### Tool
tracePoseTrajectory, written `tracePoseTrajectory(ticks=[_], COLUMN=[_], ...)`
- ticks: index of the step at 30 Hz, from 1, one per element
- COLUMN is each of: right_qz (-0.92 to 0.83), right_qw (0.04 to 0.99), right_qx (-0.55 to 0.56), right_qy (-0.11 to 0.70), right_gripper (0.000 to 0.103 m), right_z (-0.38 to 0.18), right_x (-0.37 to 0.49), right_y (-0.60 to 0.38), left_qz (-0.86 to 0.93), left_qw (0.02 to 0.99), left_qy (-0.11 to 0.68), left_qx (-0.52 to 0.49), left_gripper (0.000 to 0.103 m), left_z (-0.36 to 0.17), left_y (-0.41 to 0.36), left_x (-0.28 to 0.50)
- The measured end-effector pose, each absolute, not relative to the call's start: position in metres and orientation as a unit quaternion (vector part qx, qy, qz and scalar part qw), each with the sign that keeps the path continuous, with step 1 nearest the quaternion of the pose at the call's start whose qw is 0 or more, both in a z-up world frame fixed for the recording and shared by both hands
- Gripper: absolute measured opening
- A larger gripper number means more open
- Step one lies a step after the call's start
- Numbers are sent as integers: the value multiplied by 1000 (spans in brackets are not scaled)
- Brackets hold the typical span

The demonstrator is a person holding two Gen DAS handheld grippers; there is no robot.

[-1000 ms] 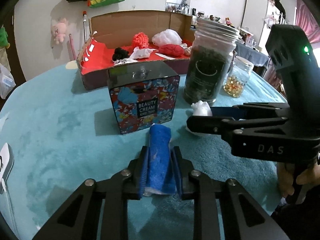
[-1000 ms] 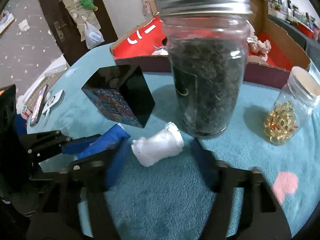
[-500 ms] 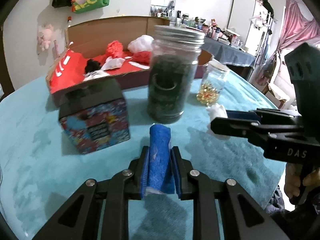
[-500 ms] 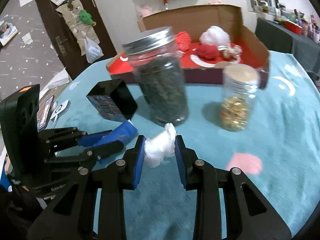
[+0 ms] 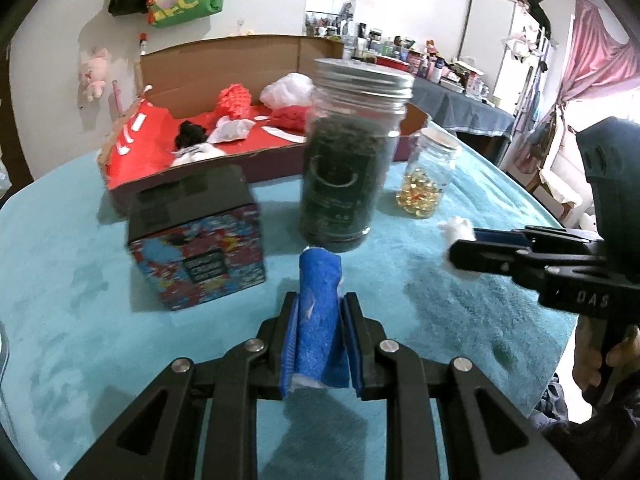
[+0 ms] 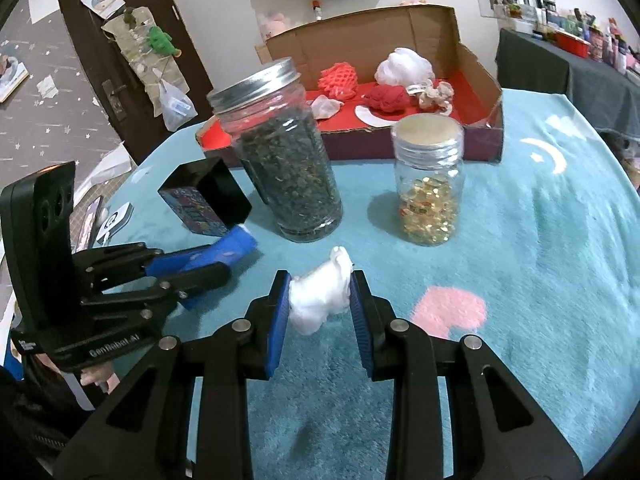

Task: Organize soft objects
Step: 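Carry the blue sponge and white figurine over the box with both tools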

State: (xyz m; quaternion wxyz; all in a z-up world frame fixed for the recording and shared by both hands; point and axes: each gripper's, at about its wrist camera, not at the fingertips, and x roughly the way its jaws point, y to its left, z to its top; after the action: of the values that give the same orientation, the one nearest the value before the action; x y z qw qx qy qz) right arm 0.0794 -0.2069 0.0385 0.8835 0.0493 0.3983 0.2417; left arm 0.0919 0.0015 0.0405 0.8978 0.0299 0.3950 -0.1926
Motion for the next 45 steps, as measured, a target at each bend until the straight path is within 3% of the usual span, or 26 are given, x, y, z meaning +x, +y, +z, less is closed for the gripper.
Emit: tracePoseTrajectory(ticks=[23,45], right_qz=[176,242], right_qw=[896,886], right_qx=[64,-5], right_qy=[403,395], right_gripper=[28,28], right_z=[41,77], right_x=[109,190], right_y=[-281,-277], left_qz=[-80,-192], left_qw=[906,900], left_qy=[416,383], left_qx=[11,83], left_gripper=[23,23], left_z=[41,86], left_y=[106,95], left_x=[106,180])
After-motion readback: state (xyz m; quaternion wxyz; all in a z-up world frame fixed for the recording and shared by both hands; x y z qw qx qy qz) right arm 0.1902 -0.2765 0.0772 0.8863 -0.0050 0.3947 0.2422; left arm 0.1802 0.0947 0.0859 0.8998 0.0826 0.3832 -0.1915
